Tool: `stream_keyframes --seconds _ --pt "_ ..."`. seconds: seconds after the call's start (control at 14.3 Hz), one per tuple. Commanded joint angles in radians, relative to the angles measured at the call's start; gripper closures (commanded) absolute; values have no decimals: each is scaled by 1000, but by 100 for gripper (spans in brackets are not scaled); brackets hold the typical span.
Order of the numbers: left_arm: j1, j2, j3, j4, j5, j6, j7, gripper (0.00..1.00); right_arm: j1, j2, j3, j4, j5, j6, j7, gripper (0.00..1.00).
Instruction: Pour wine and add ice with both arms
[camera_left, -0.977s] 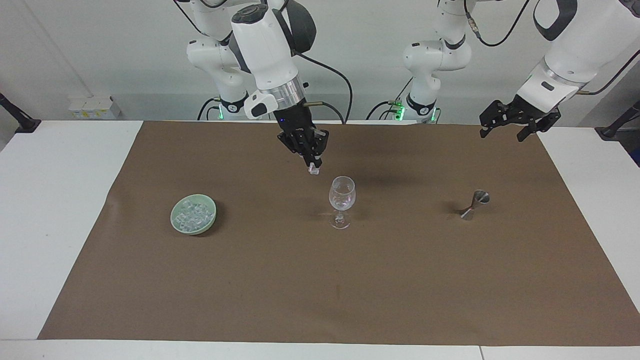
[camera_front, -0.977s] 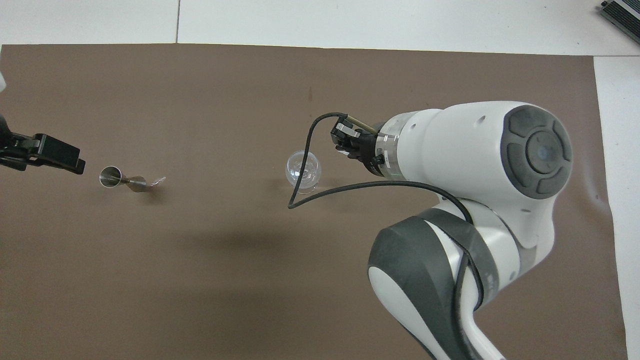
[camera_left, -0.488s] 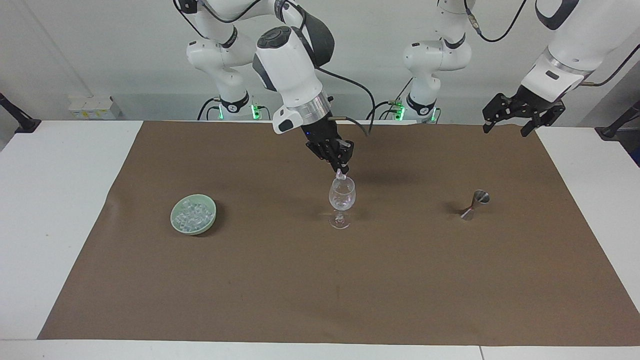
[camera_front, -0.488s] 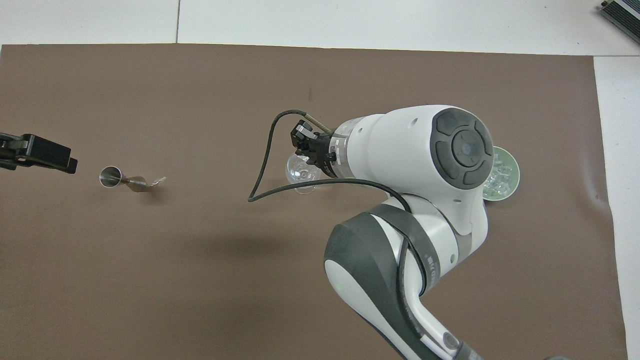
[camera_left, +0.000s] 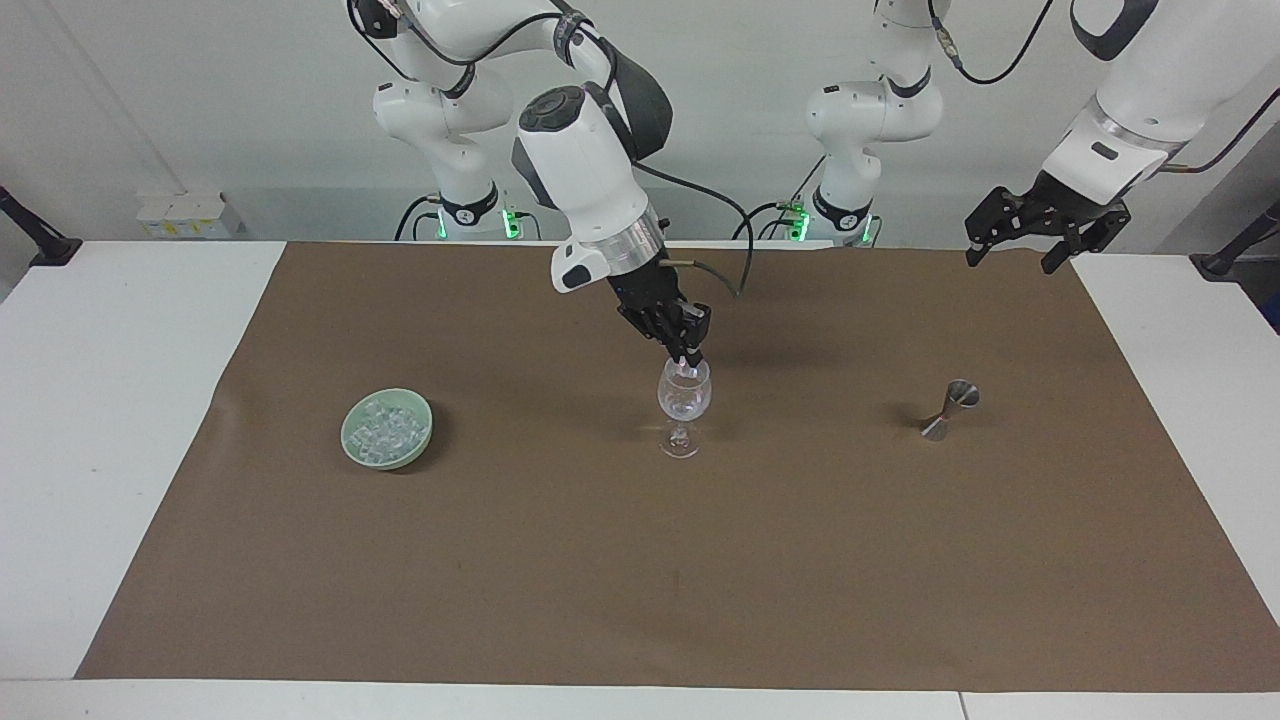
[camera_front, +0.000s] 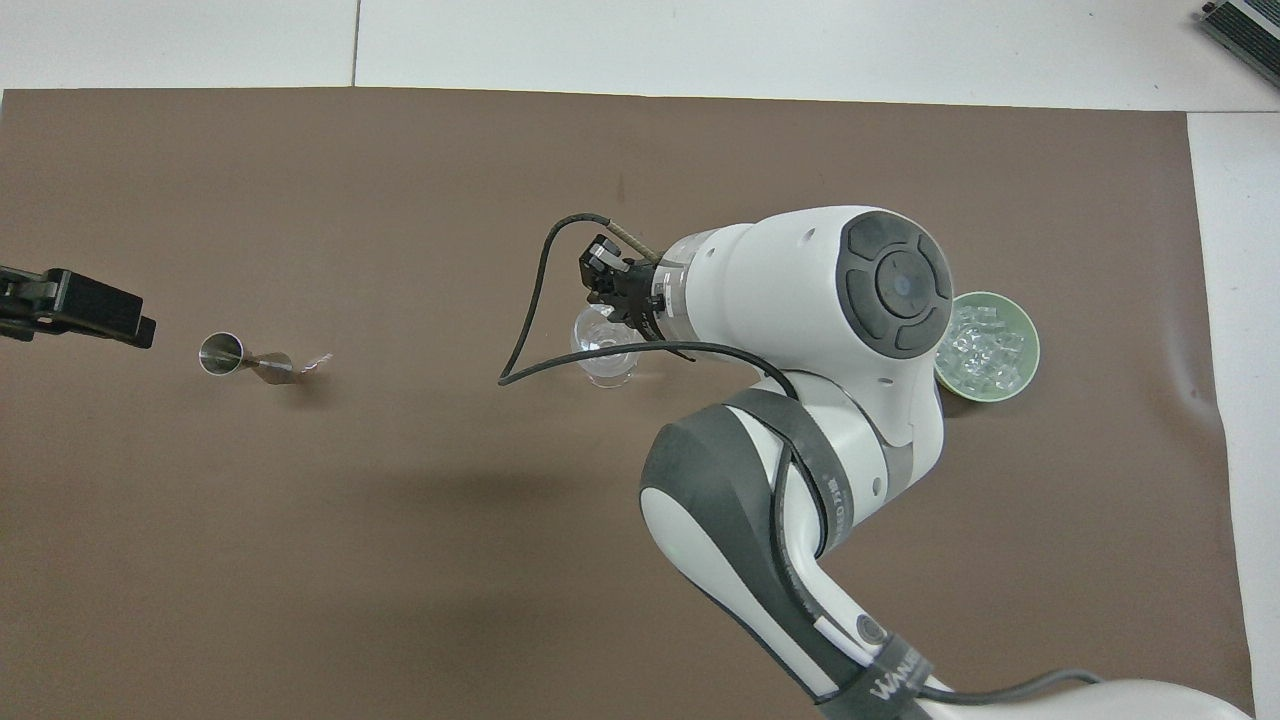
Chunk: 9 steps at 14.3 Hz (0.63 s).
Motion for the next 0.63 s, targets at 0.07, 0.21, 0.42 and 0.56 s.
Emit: stream_keyframes --seconds 0.07,0.21,0.42,0.56 --pt "-26 -19 14 -26 21 13 3 0 9 1 0 -30 6 34 6 100" --pt "-26 -24 14 -31 21 11 3 0 11 -5 0 -44 5 27 7 100" --pt "-25 -25 14 -29 21 13 3 0 11 -7 0 -46 0 20 6 66" --pt "-17 -27 14 -29 21 11 5 0 11 -8 -1 -44 -1 8 7 56"
